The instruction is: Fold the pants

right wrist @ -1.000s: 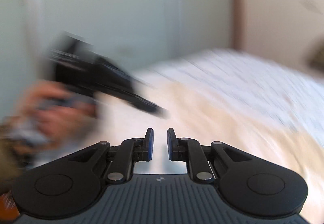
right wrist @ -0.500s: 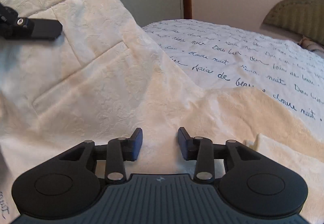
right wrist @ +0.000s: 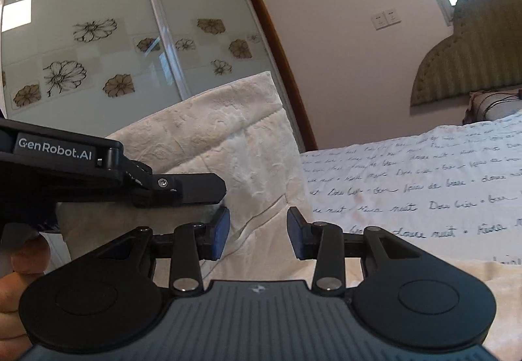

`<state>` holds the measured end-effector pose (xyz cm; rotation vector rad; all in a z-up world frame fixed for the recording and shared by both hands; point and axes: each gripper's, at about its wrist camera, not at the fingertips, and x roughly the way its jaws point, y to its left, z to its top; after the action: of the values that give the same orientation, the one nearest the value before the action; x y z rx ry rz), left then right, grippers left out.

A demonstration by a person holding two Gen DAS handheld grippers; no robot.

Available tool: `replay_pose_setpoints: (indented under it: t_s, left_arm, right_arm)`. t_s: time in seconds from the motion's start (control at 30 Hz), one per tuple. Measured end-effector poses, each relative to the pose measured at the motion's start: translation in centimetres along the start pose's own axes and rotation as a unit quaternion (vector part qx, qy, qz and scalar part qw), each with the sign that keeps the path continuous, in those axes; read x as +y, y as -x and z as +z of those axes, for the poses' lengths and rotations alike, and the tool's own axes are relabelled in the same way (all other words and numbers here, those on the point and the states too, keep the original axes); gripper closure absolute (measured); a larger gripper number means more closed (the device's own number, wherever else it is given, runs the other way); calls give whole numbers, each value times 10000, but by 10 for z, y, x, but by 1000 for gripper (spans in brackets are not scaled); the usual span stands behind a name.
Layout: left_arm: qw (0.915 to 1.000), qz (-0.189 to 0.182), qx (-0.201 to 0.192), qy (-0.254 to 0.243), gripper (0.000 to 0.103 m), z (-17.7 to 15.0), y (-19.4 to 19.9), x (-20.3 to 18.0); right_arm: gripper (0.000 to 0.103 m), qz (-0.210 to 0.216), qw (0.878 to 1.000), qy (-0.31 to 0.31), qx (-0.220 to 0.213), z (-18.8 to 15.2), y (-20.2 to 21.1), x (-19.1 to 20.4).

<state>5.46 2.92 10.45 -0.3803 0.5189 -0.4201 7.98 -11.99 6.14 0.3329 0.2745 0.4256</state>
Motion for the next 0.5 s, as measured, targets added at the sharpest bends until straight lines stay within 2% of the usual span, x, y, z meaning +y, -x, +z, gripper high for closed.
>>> replay_pose_setpoints:
  t_s: [0.27,0.4,0.5]
  left_arm:
    - [9977,-473,321,-370,87,-32,-50,-69]
    - [9947,-612,633,-522,86,-56,-80,-95]
    - [9917,-624,988,-530,82,-75,-105,-106]
  right_arm:
    - [65,-643,9955,-594,-359,0,67,-66]
    - [65,-1039,9897,-914,-358,-10,93,-97]
    - [65,-1332,9851,-1074,-197,-20,107,-119]
